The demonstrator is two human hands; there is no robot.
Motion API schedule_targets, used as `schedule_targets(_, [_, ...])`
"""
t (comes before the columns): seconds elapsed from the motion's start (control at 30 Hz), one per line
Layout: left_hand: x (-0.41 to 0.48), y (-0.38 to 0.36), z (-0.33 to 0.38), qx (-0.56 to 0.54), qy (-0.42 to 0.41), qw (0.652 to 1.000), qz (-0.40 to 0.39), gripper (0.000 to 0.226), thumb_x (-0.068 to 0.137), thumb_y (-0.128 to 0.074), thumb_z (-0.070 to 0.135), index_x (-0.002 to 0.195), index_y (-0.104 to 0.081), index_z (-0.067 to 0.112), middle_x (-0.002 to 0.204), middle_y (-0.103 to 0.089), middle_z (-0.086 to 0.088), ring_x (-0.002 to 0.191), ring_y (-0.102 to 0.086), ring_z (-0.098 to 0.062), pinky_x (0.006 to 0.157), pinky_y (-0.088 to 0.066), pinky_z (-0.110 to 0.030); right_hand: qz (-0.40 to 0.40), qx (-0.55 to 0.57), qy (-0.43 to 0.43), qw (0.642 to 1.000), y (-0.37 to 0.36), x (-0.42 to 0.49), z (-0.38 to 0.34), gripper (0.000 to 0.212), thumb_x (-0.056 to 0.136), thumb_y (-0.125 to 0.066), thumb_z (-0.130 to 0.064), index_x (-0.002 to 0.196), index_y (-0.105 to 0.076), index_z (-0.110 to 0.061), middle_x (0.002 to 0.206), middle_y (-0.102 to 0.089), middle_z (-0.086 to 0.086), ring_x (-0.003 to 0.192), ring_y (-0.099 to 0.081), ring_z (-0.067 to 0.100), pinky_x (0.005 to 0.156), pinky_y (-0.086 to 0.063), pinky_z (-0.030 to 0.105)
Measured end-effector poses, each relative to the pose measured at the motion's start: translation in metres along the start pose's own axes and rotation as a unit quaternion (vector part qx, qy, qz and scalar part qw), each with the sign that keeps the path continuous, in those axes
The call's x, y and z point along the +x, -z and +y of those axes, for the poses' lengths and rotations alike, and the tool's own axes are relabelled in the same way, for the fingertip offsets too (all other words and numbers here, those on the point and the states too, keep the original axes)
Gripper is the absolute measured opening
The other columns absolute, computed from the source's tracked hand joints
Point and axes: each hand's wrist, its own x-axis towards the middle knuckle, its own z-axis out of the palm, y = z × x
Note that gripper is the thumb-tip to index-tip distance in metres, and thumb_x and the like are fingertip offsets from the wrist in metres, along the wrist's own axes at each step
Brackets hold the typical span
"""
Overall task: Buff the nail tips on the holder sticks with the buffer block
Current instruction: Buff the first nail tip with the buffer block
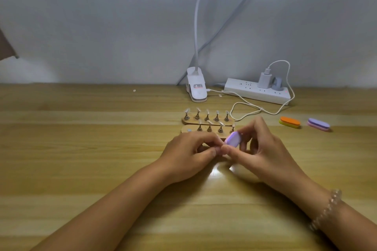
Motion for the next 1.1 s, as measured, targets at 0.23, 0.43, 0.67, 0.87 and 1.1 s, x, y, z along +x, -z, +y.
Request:
schedule_targets(0.23, [-0.0001,0.0014,0.0010,0.007,0.003,1.000,0.000,0.022,0.093,-0.061,0.025,0.091,-0.066,0.046,0.077,-0.061,0.028,0.063,-0.050,0.009,0.062,-0.033,-0.022,-0.027,-0.034,0.023,0.999,-0.0018,-0.0053,-0.0016,0.046,0.068,-0.076,-0.052,0.092,-0.044,-0.028,0.072,-0.057,-0.012,0.057,-0.051,0.010,0.054,-0.039,0.031])
schedule_targets(0.43, [0.0008,0.0019,0.0014,0.011,0.005,1.000,-0.004,0.027,0.093,-0.061,0.020,0.090,-0.065,0.046,0.076,-0.061,0.029,0.060,-0.048,0.011,0.060,-0.031,-0.020,-0.039,-0.085,0.065,0.994,-0.0057,-0.0085,-0.0061,0.047,0.068,-0.073,-0.054,0.091,-0.041,-0.029,0.072,-0.054,-0.011,0.058,-0.051,0.012,0.052,-0.043,0.033])
schedule_targets(0.67, [0.0006,0.0028,0.0013,0.018,0.005,1.000,-0.007,0.029,0.093,-0.061,0.020,0.089,-0.063,0.049,0.077,-0.061,0.029,0.063,-0.049,0.010,0.061,-0.031,-0.021,-0.059,-0.055,0.062,0.995,-0.0051,-0.0080,-0.0042,0.045,0.070,-0.077,-0.049,0.091,-0.043,-0.027,0.070,-0.055,-0.013,0.057,-0.049,0.010,0.052,-0.036,0.028])
schedule_targets(0.87, [0.0023,0.0007,-0.0016,0.020,-0.003,1.000,-0.006,0.025,0.093,-0.063,0.020,0.091,-0.065,0.044,0.075,-0.060,0.031,0.064,-0.049,0.014,0.060,-0.030,-0.019,-0.034,-0.071,0.052,0.996,-0.0039,-0.0071,-0.0014,0.045,0.071,-0.071,-0.057,0.091,-0.042,-0.028,0.069,-0.056,-0.010,0.059,-0.051,0.010,0.054,-0.043,0.034])
schedule_targets(1.1, [0.0023,0.0002,-0.0029,0.016,-0.002,1.000,0.000,0.016,0.091,-0.060,0.030,0.090,-0.066,0.045,0.076,-0.061,0.031,0.065,-0.050,0.010,0.063,-0.031,-0.022,-0.005,-0.068,0.043,0.997,-0.0027,-0.0053,-0.0003,0.045,0.071,-0.069,-0.058,0.091,-0.041,-0.028,0.070,-0.058,-0.013,0.059,-0.051,0.010,0.055,-0.044,0.034])
